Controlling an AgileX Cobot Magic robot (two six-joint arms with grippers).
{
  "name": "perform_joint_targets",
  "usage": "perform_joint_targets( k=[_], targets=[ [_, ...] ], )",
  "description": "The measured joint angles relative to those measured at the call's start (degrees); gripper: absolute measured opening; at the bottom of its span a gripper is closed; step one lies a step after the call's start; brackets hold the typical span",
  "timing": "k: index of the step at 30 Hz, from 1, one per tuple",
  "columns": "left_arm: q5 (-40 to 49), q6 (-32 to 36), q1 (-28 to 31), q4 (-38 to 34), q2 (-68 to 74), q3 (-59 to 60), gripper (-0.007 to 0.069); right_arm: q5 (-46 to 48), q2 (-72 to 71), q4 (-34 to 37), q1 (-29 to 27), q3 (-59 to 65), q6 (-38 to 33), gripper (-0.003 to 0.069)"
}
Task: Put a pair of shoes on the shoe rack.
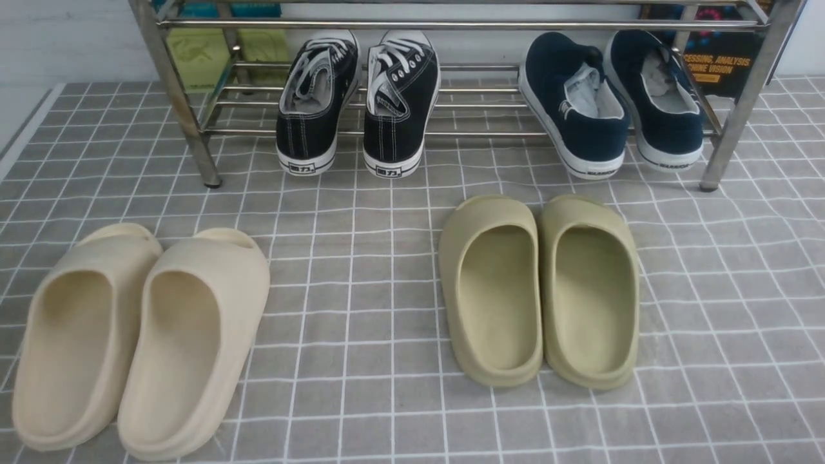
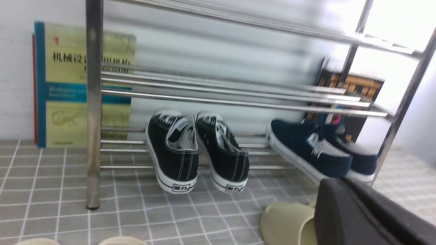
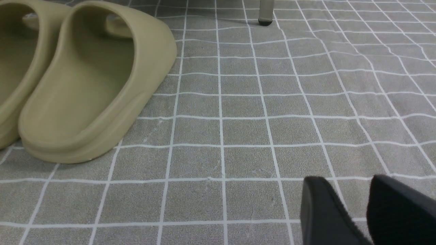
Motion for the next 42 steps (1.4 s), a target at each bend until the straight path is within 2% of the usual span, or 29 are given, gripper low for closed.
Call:
perform_joint_targets(
  k=[4, 11, 23, 42],
  targets=[
    [0.8, -4.9, 0.0, -0.9, -7.4, 9.0, -0.0013, 0.0, -0.1, -0.1, 0.0, 0.0, 0.0, 0.0239],
    [6.1, -10.3, 0.0, -5.4, 0.4, 11.4, -0.0013, 0.0, -0.1, -0.2, 0.0, 0.0, 0.0, 0.0239],
    [-10.0, -10.7, 0.0, -5.1, 11.6, 11.4, -0.0013, 0.0, -0.1, -0.3, 0.0, 0.0, 0.0, 0.0239],
    [-13.4, -11.0, 0.0, -3.7, 11.6, 12.5, -0.0013, 0.0, -0.1, -0.3, 0.0, 0.0, 0.0, 0.0239]
  ],
)
